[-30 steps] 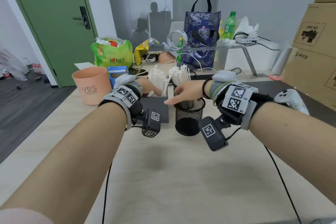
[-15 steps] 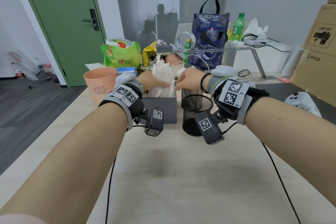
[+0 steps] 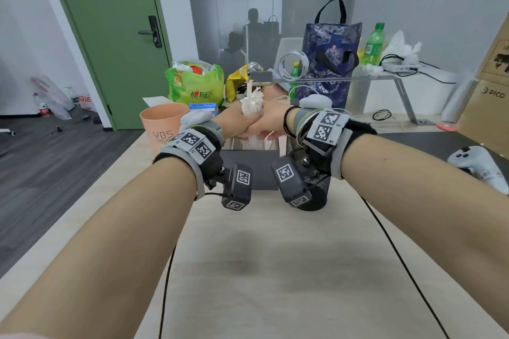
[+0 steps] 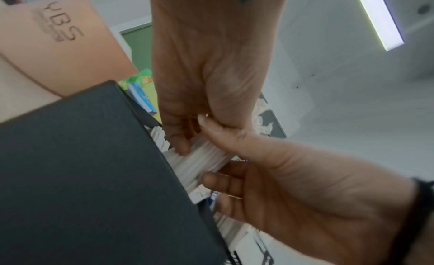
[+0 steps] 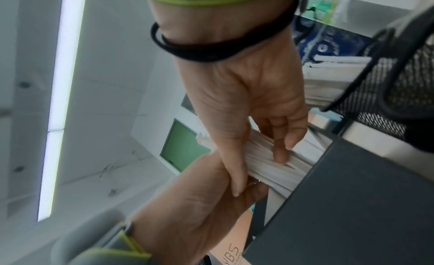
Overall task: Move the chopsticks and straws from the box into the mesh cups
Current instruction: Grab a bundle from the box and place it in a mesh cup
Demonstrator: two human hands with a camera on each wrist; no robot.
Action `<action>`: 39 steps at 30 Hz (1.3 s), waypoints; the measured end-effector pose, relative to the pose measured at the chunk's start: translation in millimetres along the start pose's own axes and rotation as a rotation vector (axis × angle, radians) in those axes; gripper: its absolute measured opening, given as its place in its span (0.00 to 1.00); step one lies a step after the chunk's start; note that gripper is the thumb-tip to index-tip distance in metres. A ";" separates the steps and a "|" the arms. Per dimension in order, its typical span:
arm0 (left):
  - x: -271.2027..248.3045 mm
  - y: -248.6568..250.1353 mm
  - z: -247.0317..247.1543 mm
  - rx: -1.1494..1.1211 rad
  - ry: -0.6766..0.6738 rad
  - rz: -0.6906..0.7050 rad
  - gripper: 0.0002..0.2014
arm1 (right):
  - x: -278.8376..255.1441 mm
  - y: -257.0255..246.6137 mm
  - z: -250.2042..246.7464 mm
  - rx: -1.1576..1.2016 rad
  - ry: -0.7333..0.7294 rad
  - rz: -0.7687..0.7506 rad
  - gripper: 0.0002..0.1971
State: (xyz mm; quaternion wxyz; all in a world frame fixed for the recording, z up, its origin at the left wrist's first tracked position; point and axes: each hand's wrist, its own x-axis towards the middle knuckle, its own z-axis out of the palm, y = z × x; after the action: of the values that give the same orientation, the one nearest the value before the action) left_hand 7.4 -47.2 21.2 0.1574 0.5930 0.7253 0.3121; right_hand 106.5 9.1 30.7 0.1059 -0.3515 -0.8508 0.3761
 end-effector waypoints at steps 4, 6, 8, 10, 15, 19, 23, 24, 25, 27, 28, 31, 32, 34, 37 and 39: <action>-1.5 3.3 -1.9 0.037 -0.010 -0.023 0.19 | 4.9 3.6 1.9 0.065 0.015 0.067 0.14; -3.0 4.6 -2.5 -0.009 0.016 -0.006 0.18 | 6.9 4.8 4.6 0.130 -0.028 0.120 0.17; -4.4 3.0 -3.0 -0.048 0.022 -0.013 0.17 | 7.9 3.9 5.0 0.151 -0.045 0.153 0.19; -2.7 1.1 -2.3 -0.145 0.007 -0.078 0.15 | 9.3 3.8 3.1 0.118 -0.037 0.153 0.16; -4.5 8.6 -12.2 -0.436 -0.085 -0.177 0.11 | 11.4 10.6 0.7 0.084 0.108 0.154 0.13; -1.7 4.8 -19.1 -0.387 0.038 -0.100 0.22 | 10.6 9.2 -2.3 0.140 0.203 0.126 0.16; 1.1 7.7 -20.8 -0.490 0.126 -0.068 0.18 | 10.6 5.6 -6.9 0.220 0.307 0.055 0.27; 1.1 9.1 -19.4 -0.476 0.117 -0.084 0.17 | 9.0 6.9 -7.8 0.225 0.305 0.050 0.25; 1.3 9.5 -16.9 -0.443 0.099 -0.104 0.17 | 7.5 8.9 -8.7 0.227 0.289 0.048 0.24; -1.5 8.7 -12.0 -0.375 0.064 -0.140 0.19 | 2.9 11.3 -10.6 0.228 0.279 0.041 0.20; -3.0 7.9 -10.2 -0.347 0.049 -0.151 0.21 | 1.3 12.0 -11.7 0.242 0.289 0.042 0.18; -5.4 6.1 -7.5 -0.251 0.027 -0.179 0.26 | 0.2 11.7 -12.1 0.248 0.288 0.052 0.18; -5.9 7.2 -7.5 -0.203 0.030 -0.179 0.25 | 0.8 10.5 -12.4 0.241 0.297 0.048 0.18; -4.3 5.2 -7.9 -0.151 0.094 -0.199 0.20 | 2.6 8.1 -14.9 0.249 0.342 0.037 0.16; -1.7 3.8 -9.8 -0.085 0.162 -0.297 0.17 | 3.5 6.4 -20.3 0.277 0.386 0.033 0.13; -7.8 10.6 -11.4 -0.038 0.117 -0.362 0.16 | 3.3 7.2 -24.7 0.347 0.438 0.008 0.10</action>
State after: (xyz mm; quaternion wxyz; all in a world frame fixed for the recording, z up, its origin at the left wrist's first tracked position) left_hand 10.5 -56.6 35.5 0.1796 0.4308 0.8220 0.3264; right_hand 118.8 28.7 42.4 0.3443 -0.4044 -0.7291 0.4317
